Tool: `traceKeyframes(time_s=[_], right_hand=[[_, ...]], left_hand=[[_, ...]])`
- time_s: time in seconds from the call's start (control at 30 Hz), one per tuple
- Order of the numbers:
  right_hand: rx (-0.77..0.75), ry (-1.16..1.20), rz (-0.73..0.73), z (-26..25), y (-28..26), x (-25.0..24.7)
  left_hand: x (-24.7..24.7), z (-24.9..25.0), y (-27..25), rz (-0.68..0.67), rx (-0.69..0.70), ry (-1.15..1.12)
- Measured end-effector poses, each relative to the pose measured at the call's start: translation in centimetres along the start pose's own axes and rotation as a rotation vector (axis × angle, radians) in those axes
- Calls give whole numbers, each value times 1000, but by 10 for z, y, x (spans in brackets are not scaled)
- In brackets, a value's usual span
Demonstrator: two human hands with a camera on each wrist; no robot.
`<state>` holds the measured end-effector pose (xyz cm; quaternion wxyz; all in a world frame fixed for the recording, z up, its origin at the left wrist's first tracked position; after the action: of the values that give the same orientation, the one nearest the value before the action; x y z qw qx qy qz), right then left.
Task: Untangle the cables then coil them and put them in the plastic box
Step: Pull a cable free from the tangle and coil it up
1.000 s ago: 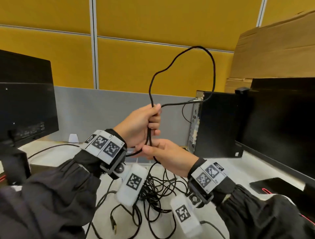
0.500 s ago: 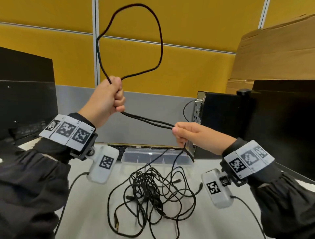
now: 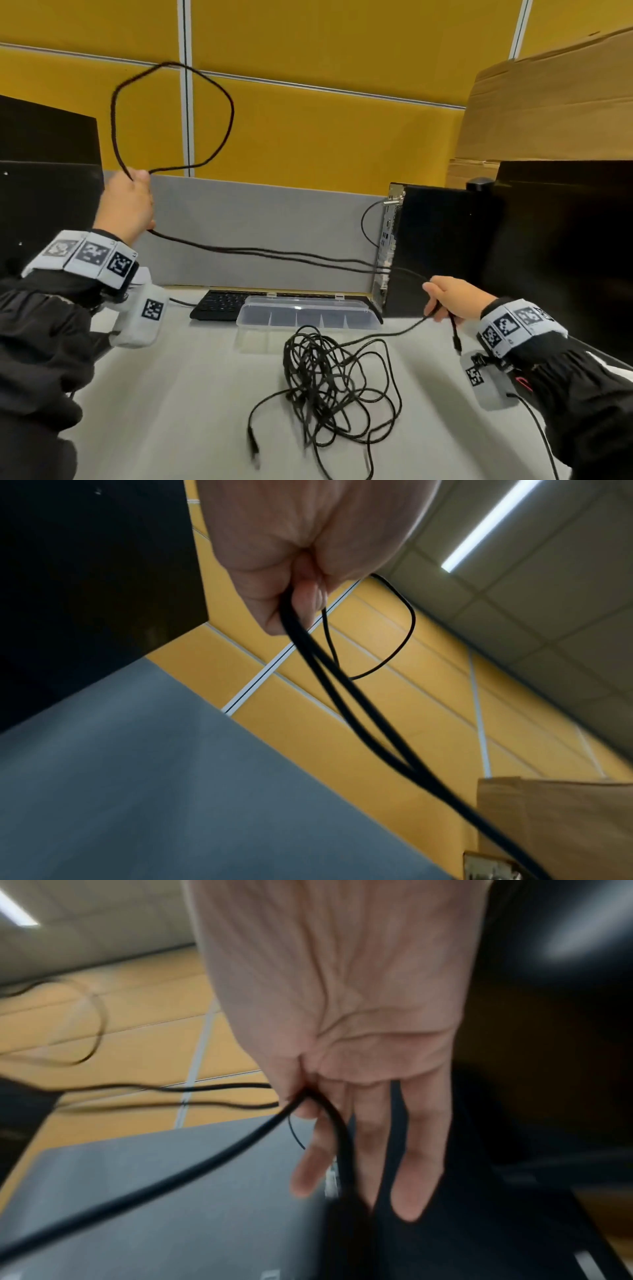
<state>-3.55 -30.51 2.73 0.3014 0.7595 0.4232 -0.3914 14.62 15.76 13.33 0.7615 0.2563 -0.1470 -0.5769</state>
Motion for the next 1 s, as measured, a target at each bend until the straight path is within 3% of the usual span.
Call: traceKeyframes(time_s=[0.07,0.17,0.27,0.37,0.53,0.67,0.83,1.0], right_hand=[[129,299,-10,11,-1,2],[207,833,105,5,-2,-8],[32,1276,195,-36,-6,-36],[-173,1497,149,-92,-16,-56],[-384,1472,30,-162,-30,-45],[-451,1504,5,-183,-42,-42],[-582,1459,69,-189,-51,-66],[-773,864,405,-173,-55,-89]], left_hand=[[7,-15,1,-33,-26,116],[27,-23,-7,-86,-37,327],[50,-6,-21,-126,30,344],[79,31,-46,-260,113,259],[143,87,-120,-702,213,197],[180,71,-170,-962,207,366],[201,31,-199,-1035,299,494],[178,40,-170,-1011,387,600]])
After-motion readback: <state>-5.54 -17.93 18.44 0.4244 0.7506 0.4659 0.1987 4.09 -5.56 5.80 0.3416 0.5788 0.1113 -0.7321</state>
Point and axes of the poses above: each hand's wrist, its own y-axis towards the middle knuckle, its own x-axis out of the palm, z = x × y, the point moved 8 cm from there along y, towards the middle knuckle, and after that the axes turned 5 degrees about z, right-handed, at the moved point
